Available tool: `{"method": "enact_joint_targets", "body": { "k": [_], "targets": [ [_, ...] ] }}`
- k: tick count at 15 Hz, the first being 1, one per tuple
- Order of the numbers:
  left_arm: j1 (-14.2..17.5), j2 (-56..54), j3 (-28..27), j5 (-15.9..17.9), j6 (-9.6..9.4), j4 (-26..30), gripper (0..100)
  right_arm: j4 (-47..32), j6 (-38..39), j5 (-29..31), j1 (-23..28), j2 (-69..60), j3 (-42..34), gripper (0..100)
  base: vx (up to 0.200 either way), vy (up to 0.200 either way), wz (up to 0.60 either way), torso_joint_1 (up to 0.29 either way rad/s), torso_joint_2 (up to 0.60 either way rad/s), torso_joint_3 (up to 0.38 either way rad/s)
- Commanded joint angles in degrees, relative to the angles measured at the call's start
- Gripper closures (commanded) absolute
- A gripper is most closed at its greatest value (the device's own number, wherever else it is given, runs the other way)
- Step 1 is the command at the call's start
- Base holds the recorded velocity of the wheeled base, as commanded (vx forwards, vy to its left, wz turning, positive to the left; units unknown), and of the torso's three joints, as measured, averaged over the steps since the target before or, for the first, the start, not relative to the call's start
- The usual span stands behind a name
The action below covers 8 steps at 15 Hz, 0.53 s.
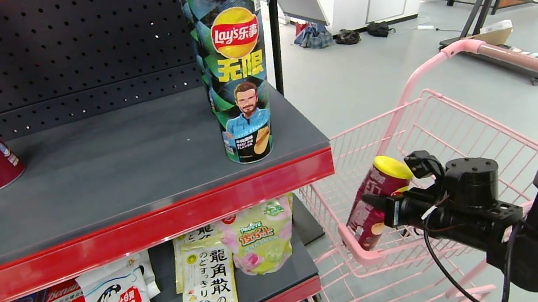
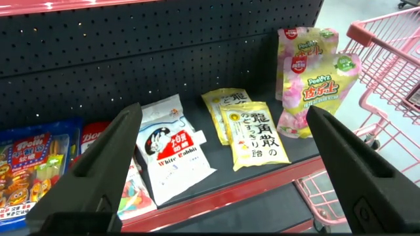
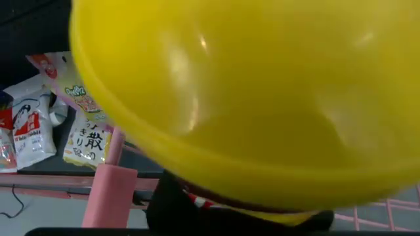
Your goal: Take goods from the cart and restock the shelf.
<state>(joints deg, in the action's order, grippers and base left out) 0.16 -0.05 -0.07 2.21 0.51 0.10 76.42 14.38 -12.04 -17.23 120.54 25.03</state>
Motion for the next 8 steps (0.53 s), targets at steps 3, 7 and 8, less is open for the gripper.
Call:
{"method": "enact_joint_targets", "body": {
  "k": [3,7,8],
  "targets": [
    [0.0,0.0,0.0,0.0,0.02,0.0,0,-1.7,-3.0,-0.1,0.5,-4.6,0.0,100,0.000,0.000,0.00,0.000,0.00,0.000],
    [0.0,0.0,0.0,0.0,0.02,0.0,0,-30.7,-11.5,0.1,4.1,-29.5,10.6,100,0.000,0.000,0.00,0.000,0.00,0.000],
    [0.0,0.0,0.0,0.0,0.02,0.0,0,-37.1,-12.5,0.5,4.4,-35.1,12.9,100,0.000,0.000,0.00,0.000,0.00,0.000]
  ]
}}
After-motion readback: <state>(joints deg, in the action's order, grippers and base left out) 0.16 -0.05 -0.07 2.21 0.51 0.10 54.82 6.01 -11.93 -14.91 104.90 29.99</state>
